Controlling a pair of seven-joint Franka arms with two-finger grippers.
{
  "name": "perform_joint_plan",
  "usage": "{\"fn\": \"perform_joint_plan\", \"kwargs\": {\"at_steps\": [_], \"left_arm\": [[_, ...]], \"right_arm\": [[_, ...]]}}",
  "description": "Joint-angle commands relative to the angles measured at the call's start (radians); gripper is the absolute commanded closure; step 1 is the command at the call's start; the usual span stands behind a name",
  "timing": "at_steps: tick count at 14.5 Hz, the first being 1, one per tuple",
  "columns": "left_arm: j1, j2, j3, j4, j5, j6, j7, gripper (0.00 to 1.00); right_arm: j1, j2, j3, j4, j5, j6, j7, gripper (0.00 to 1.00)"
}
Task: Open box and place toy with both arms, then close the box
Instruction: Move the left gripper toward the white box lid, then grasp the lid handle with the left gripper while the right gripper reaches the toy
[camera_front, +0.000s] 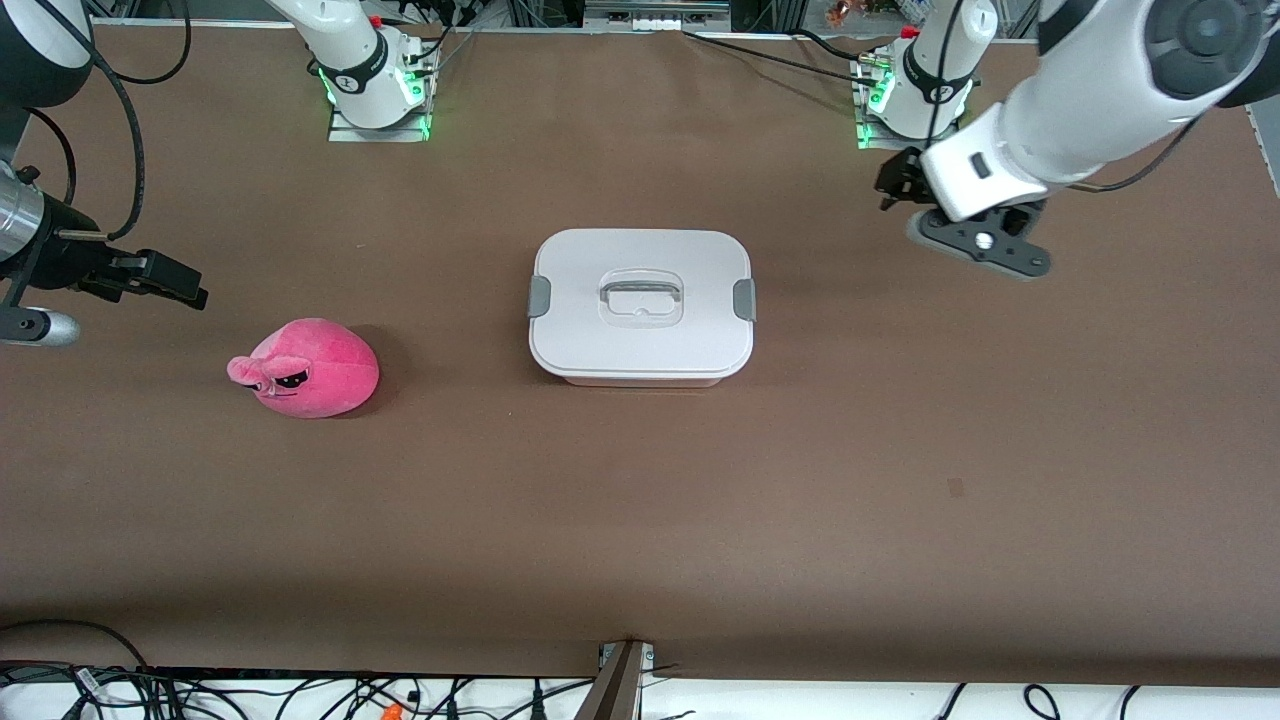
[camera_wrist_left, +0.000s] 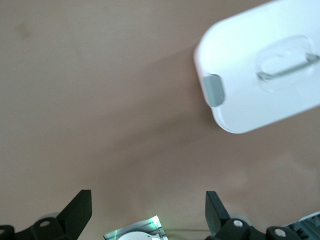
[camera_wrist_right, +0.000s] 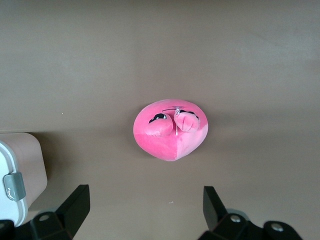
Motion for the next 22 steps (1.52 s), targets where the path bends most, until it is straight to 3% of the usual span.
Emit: {"fn": "perform_joint_plan", "kwargs": {"at_steps": [1,5,8,11,14,15,17,22], "left_arm": [[-0.069,0.038,-0.046,0.025,0.002,0.076,0.097,0.0],[-0.193,0.111,-0.046,0.022,0.016,0.186,0.122,0.0],[-0.279,0.211,-0.046,0.022,0.08,0.346,0.298,0.0],[-0.293,0.312,-0.046,0.022,0.08,0.493,0.482,0.0],[-0.348,0.322,-0.043,0.005,0.135,0.556,0.484,0.0],[-0.369,0.323,-0.045,-0.027,0.217,0.614,0.481,0.0],[-0.399,0.325,-0.045,-0.103,0.267,0.714,0.443,0.0],[-0.437,0.351,-0.045,-0.127,0.373,0.725,0.32,0.0]], "right_arm": [[-0.01,-0.002,0.013,0.001,-0.011,-0.004,0.007,0.0],[-0.01,-0.002,0.013,0.001,-0.01,-0.005,0.007,0.0],[-0.01,-0.001,0.013,0.001,-0.01,-0.004,0.007,0.0],[-0.01,-0.001,0.013,0.001,-0.01,-0.004,0.007,0.0],[-0.013,0.001,0.013,0.001,-0.008,-0.005,0.005,0.0],[-0.01,0.003,0.013,0.001,-0.008,-0.004,0.007,0.0],[0.002,0.022,0.014,0.0,-0.01,-0.002,0.007,0.0],[0.019,0.082,0.014,-0.043,-0.063,0.047,0.004,0.0]]}}
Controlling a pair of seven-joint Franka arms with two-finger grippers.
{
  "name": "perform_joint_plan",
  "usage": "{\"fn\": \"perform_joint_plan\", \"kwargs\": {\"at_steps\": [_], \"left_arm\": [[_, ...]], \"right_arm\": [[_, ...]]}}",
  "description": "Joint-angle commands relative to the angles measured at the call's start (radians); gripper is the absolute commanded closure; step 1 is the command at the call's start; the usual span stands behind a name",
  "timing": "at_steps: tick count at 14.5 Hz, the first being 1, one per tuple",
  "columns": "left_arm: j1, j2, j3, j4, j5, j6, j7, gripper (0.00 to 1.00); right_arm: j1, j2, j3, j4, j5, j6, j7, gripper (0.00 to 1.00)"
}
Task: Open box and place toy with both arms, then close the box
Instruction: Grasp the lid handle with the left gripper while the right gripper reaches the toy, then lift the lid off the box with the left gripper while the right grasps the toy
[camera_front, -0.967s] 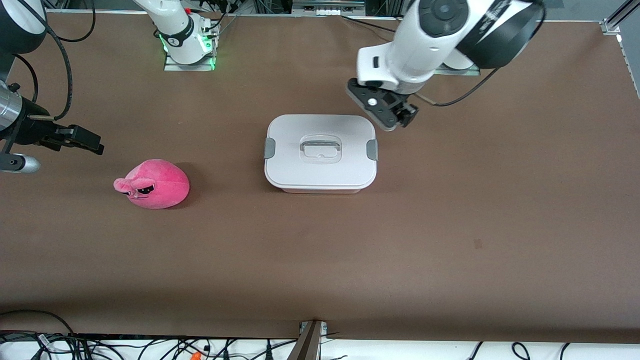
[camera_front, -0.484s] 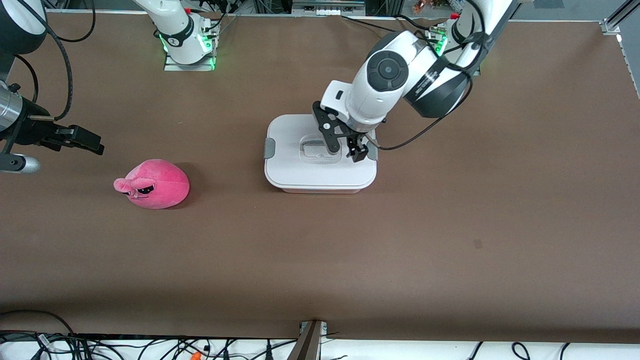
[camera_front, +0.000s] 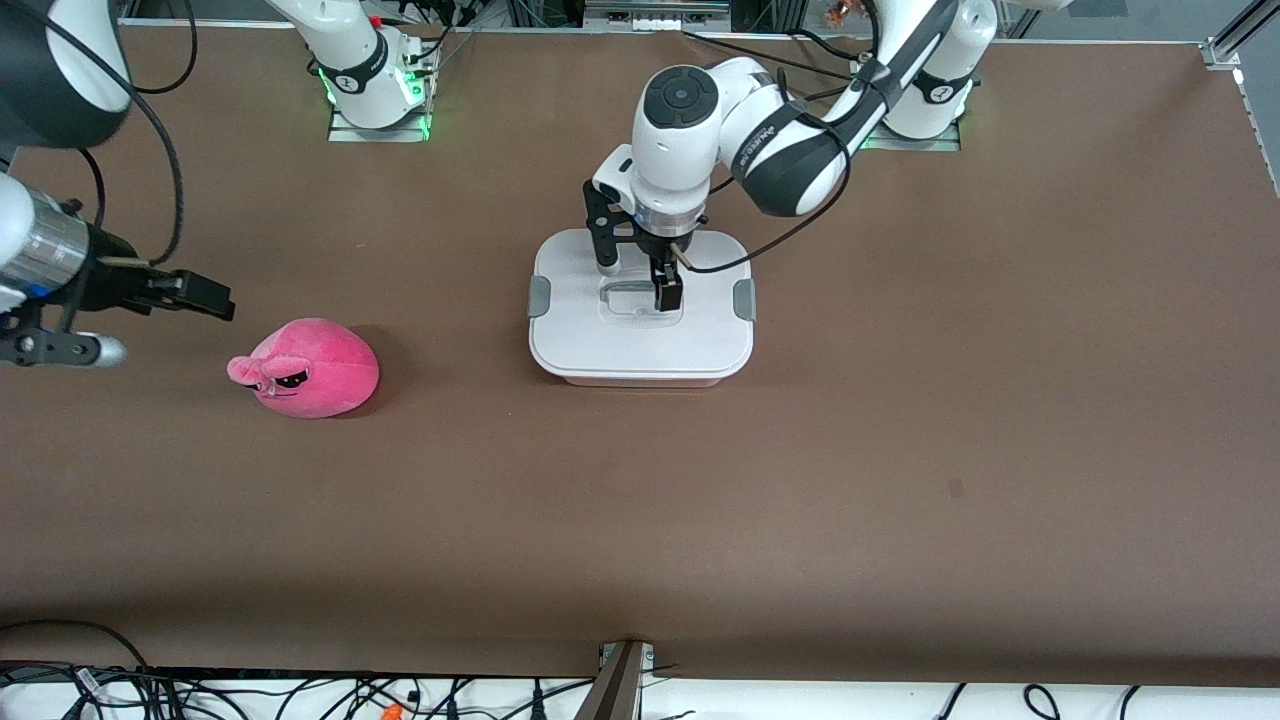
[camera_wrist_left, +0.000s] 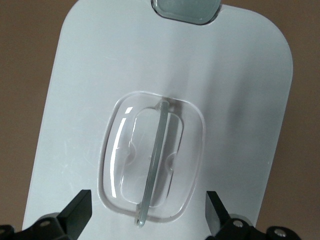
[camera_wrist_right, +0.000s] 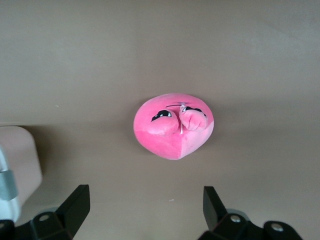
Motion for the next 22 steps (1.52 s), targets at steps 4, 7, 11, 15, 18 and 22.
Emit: {"fn": "perform_joint_plan", "kwargs": {"at_steps": [4,7,11,15,18,22], "left_arm": [[-0.008,0.031,0.01,0.002,0.042,0.029,-0.046,0.4],[-0.011,0.036,0.009,0.008,0.042,0.029,-0.045,0.68],[-0.002,0.029,0.009,0.018,0.025,0.026,-0.049,0.92],[-0.001,0.023,0.009,0.019,0.024,0.025,-0.046,1.0],[-0.004,0.0,0.006,0.024,0.024,0.017,-0.045,1.0],[0.007,-0.049,-0.037,0.086,0.017,-0.165,-0.065,1.0]], "right_arm": [[0.003,0.03,0.004,-0.14,-0.042,0.162,-0.106,0.0],[0.003,0.087,0.004,-0.154,-0.043,0.204,-0.163,0.0],[0.005,0.117,0.004,-0.206,-0.043,0.231,-0.209,0.0],[0.003,0.111,0.004,-0.255,-0.054,0.278,-0.242,0.0],[0.003,0.107,0.004,-0.278,-0.076,0.288,-0.248,0.01],[0.003,0.11,0.001,-0.292,-0.086,0.291,-0.283,0.01]]}}
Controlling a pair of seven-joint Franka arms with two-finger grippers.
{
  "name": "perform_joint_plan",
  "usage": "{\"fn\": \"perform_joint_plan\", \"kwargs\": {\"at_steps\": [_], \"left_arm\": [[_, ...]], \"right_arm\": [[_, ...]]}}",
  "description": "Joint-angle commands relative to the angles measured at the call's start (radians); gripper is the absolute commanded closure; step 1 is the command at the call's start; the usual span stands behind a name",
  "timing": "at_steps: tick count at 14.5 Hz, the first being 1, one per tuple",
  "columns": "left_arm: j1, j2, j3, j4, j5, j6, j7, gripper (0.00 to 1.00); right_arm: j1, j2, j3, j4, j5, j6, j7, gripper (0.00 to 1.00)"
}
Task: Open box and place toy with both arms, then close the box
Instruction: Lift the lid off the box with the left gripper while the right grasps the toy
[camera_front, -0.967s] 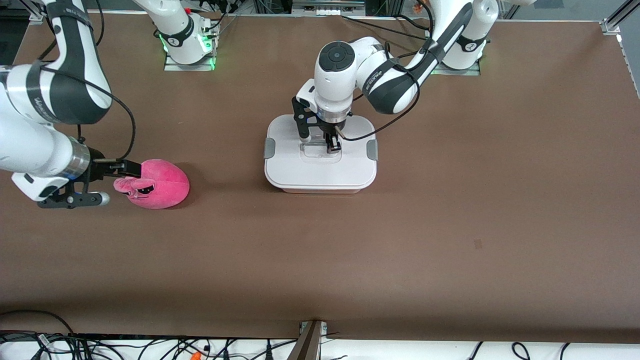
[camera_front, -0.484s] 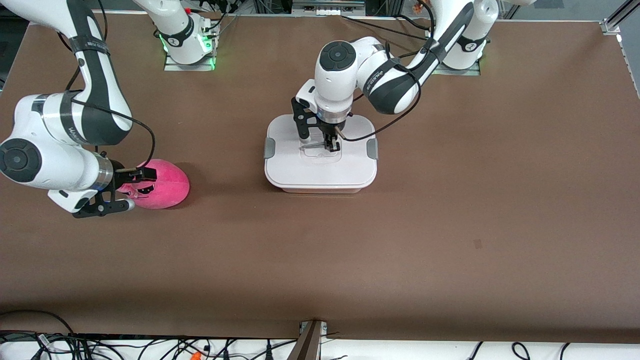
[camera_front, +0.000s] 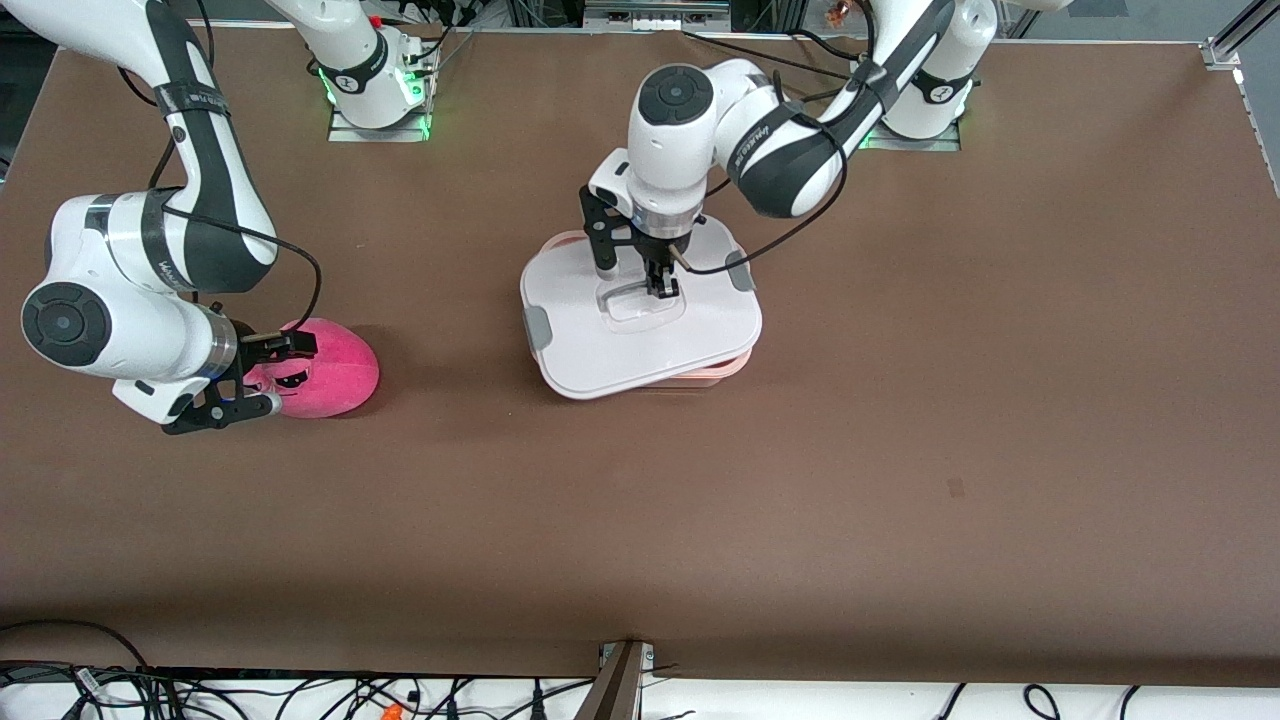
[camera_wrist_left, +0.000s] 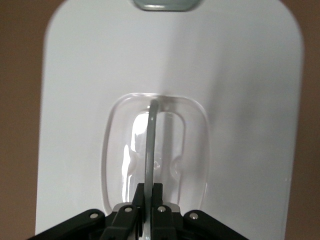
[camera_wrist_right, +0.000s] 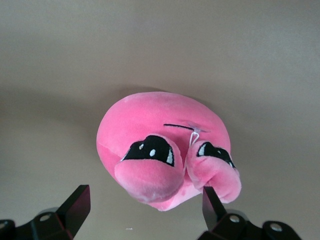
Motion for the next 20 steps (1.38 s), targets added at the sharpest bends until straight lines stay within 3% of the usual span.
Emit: {"fn": "perform_joint_plan", "kwargs": {"at_steps": [1,5,8,10,14,17,20], "left_arm": [[0.016,-0.062,-0.025,0.063,-0.001,-0.192,-0.043,1.0],[0.099,-0.15,-0.025,0.123,-0.087,-0.413,-0.051,1.0],[0.194,-0.199,-0.026,0.163,-0.087,-0.548,-0.032,1.0],[0.251,-0.199,-0.023,0.234,-0.084,-0.675,-0.005,1.0],[0.418,-0.199,-0.023,0.265,-0.073,-0.766,0.067,1.0],[0.518,-0.196,-0.019,0.269,-0.072,-0.771,0.17,1.0],[0.562,-0.188,-0.016,0.275,-0.043,-0.772,0.289,1.0]], "right_arm": [[0.0,-0.023,0.002,-0.041,-0.019,0.028,-0.016,0.02],[0.0,-0.023,0.002,-0.073,-0.019,0.066,-0.017,0.03],[0.0,-0.02,0.002,-0.075,-0.017,0.072,-0.016,0.14],[0.0,-0.02,0.002,-0.075,-0.017,0.071,-0.016,0.37],[0.0,-0.025,0.002,-0.07,-0.008,0.06,-0.01,0.98],[0.0,-0.049,0.002,-0.052,-0.003,0.055,0.006,1.0],[0.003,-0.104,0.046,0.029,-0.002,-0.083,0.102,1.0]]}}
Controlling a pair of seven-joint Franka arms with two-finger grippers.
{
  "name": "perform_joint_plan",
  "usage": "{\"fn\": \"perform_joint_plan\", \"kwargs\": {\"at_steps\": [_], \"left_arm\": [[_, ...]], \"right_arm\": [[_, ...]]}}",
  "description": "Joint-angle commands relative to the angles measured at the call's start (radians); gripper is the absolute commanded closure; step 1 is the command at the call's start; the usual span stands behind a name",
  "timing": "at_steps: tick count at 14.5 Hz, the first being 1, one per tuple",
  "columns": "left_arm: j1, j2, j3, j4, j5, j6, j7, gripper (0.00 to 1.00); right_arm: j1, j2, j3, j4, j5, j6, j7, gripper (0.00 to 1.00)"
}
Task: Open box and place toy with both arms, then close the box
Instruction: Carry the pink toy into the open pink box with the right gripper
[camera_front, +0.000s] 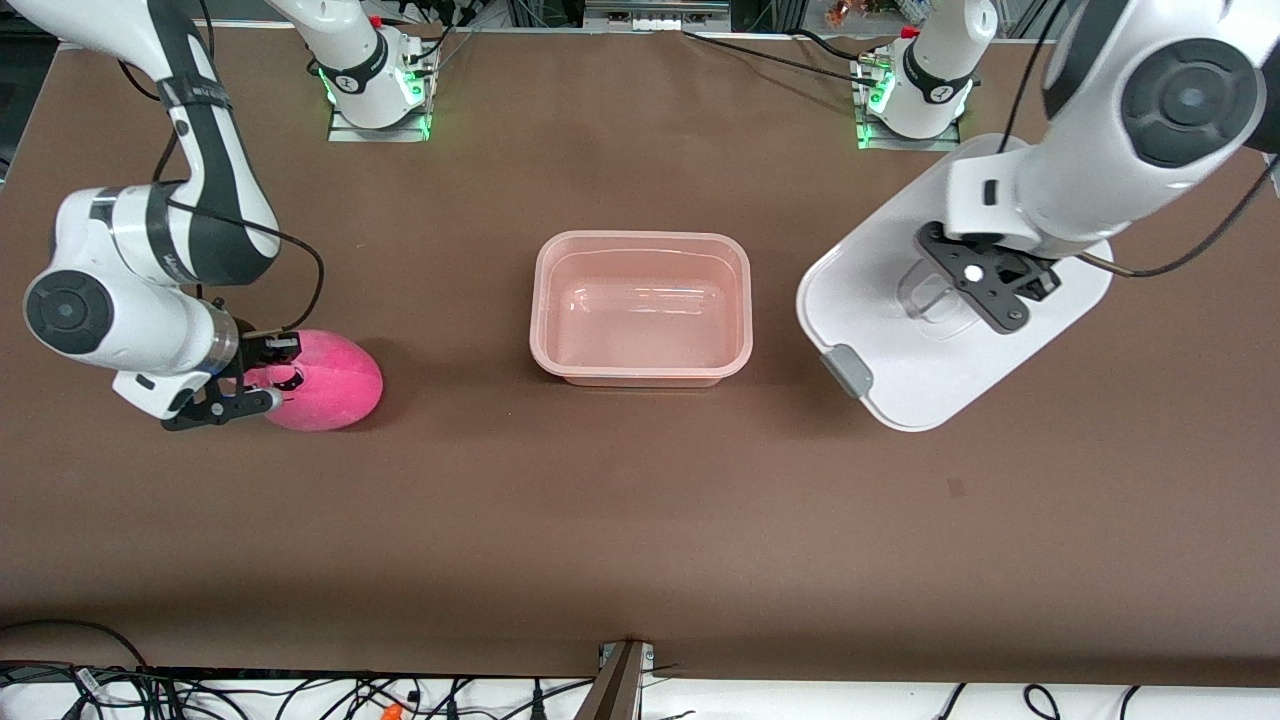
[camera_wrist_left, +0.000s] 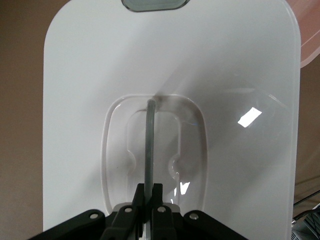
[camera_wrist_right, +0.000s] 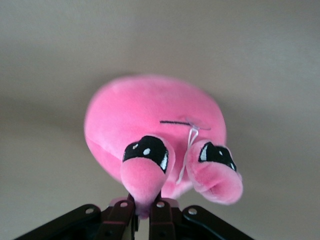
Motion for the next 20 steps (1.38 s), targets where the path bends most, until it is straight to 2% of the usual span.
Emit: {"fn": "perform_joint_plan", "kwargs": {"at_steps": [1,3,6,9,12,14,18,20], "left_arm": [[0.029,0.008,-0.009,0.03,0.06,-0.026,0.134,1.0],[0.087,0.014,-0.006,0.03,0.08,-0.021,0.297,1.0],[0.162,0.043,-0.003,0.062,0.08,-0.019,0.434,1.0],[0.175,0.045,-0.002,0.067,0.085,-0.018,0.466,1.0],[0.167,0.051,-0.002,0.067,0.085,-0.013,0.456,1.0],[0.159,0.048,-0.006,0.067,0.083,-0.016,0.445,1.0],[0.161,0.046,-0.006,0.067,0.09,-0.019,0.44,1.0],[0.161,0.046,-0.006,0.067,0.091,-0.019,0.44,1.0]], "right_arm": [[0.004,-0.059,0.076,0.099,0.001,-0.187,0.14,1.0],[0.003,-0.062,0.162,0.204,0.037,-0.311,0.286,1.0],[0.004,-0.064,0.282,0.276,0.129,-0.346,0.527,1.0],[0.004,-0.064,0.409,0.301,0.172,-0.282,0.763,1.0],[0.005,-0.062,0.489,0.301,0.281,-0.141,0.972,1.0],[0.023,-0.052,0.511,0.299,0.373,-0.045,1.072,1.0],[0.083,-0.003,0.511,0.278,0.551,0.139,1.149,1.0],[0.096,0.037,0.511,0.278,0.675,0.162,1.156,1.0]]}}
